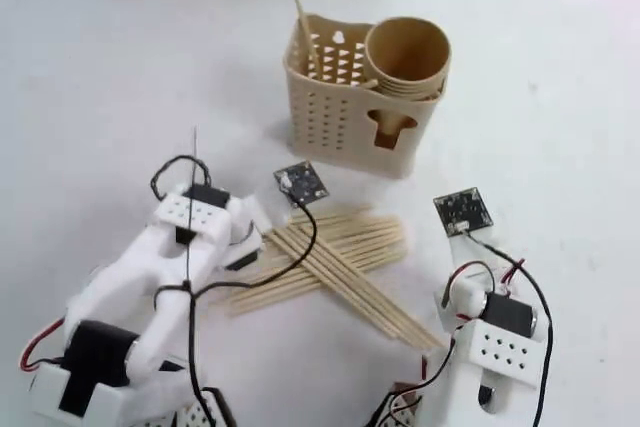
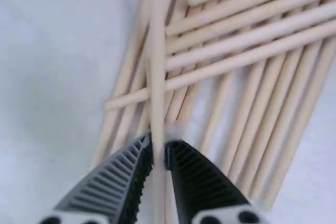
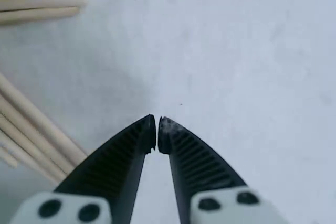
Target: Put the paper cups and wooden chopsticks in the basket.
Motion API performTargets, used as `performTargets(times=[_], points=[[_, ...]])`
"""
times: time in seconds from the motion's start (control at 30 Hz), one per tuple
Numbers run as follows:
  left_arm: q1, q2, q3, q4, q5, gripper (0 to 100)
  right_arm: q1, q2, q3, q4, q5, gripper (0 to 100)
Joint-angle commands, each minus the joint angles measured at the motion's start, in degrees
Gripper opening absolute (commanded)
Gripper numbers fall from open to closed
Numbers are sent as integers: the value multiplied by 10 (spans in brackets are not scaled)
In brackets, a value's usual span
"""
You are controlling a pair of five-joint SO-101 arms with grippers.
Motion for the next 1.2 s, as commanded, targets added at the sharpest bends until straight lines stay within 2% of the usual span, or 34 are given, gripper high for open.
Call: performTargets(times=[0.0,0.13,0.23,0.5,0.6,0.73,0.8,0.97,1.1,1.13,1.17], points=[[2,-9,1,-6,-3,22,5,-6,5,-19,-1,24],[1,-8,-36,24,-3,22,4,-6,20,-32,-2,24],[1,-9,-95,84,-3,22,4,-6,47,-65,-2,24],[-26,-9,-306,257,-3,22,3,-6,47,-65,-2,24],[-41,-7,-340,302,-10,22,3,-6,48,-65,-2,24],[-90,-9,-345,302,-37,22,1,-6,48,-65,-2,24],[-116,-9,-344,272,-35,22,1,-6,48,-65,-2,24],[-175,-6,-312,162,65,22,1,-6,49,-65,-2,24],[-174,-4,-258,123,149,22,1,-6,49,-65,-2,24],[-166,-6,-243,117,153,22,1,-6,49,-65,-2,24],[-148,-6,-229,111,120,22,1,-6,49,-65,-2,24]])
